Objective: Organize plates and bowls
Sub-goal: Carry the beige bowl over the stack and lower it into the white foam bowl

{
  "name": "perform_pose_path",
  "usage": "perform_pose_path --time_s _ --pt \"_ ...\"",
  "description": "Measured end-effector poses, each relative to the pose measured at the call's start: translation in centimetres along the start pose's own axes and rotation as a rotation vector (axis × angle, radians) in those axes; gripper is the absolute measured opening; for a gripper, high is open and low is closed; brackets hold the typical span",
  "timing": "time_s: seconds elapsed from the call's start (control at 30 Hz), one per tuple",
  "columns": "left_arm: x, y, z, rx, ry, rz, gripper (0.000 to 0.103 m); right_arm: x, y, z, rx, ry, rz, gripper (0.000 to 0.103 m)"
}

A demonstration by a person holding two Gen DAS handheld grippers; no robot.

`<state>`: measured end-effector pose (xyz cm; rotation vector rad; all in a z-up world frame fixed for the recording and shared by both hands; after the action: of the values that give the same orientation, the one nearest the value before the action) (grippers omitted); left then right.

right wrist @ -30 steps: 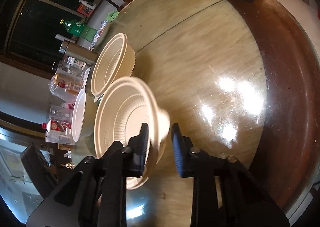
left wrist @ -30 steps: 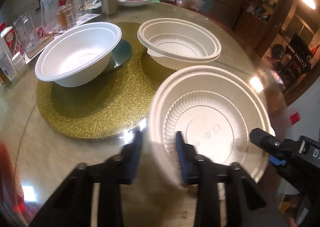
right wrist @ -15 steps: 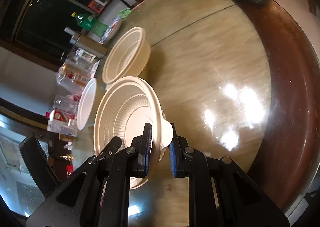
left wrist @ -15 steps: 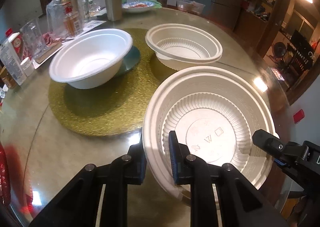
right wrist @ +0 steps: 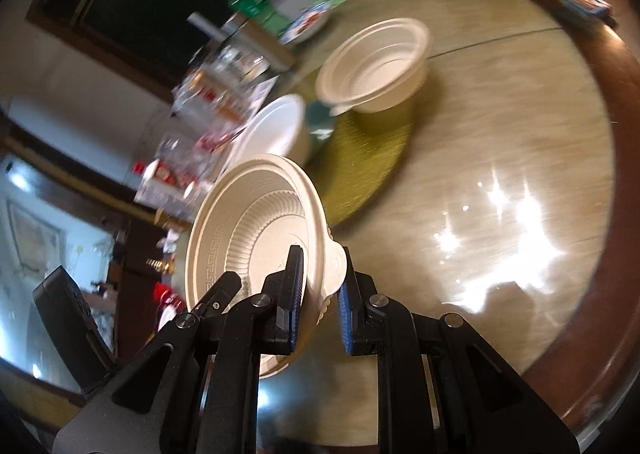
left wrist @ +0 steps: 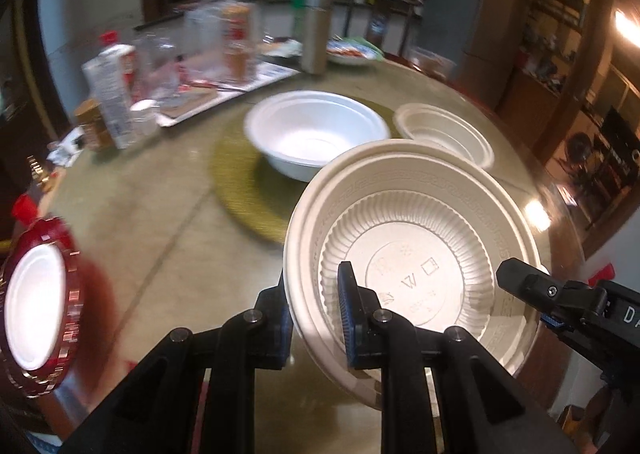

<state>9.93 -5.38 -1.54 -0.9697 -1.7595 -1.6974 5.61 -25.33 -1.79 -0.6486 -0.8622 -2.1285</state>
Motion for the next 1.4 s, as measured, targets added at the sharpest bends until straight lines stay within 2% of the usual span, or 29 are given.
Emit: perform_pose_path --time_s 0.37,0.57,0.9,1.4 --pt "5.0 -1.3 11.2 0.156 0.129 -0.103 0.019 -5.0 -4.6 11.6 0.177 0.106 0.096 0.015" --pt "6.8 -2.5 16.2 0.228 0.19 -0.135 0.019 -7.2 -7.0 16.0 0.244 0.144 0.14 0.015" --pt "8.3 -4.3 21.5 0.31 0.262 -0.152 0.019 -10.3 -10.2 20.2 0.326 0.17 0.205 0.015" --pt "8.8 -5.9 25.5 0.373 0.308 -0.145 0.019 -13.3 -12.4 22.9 0.384 0.162 0.262 0.015"
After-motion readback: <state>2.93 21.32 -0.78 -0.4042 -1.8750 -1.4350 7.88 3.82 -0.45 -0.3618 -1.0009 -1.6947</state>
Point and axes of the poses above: each gripper's, at about its wrist camera, not at the fingertips, and x roughly against the way its jaws point, z to its left, y to its top, the point moved 2 cm from there along -x, roughly the way its jaws point
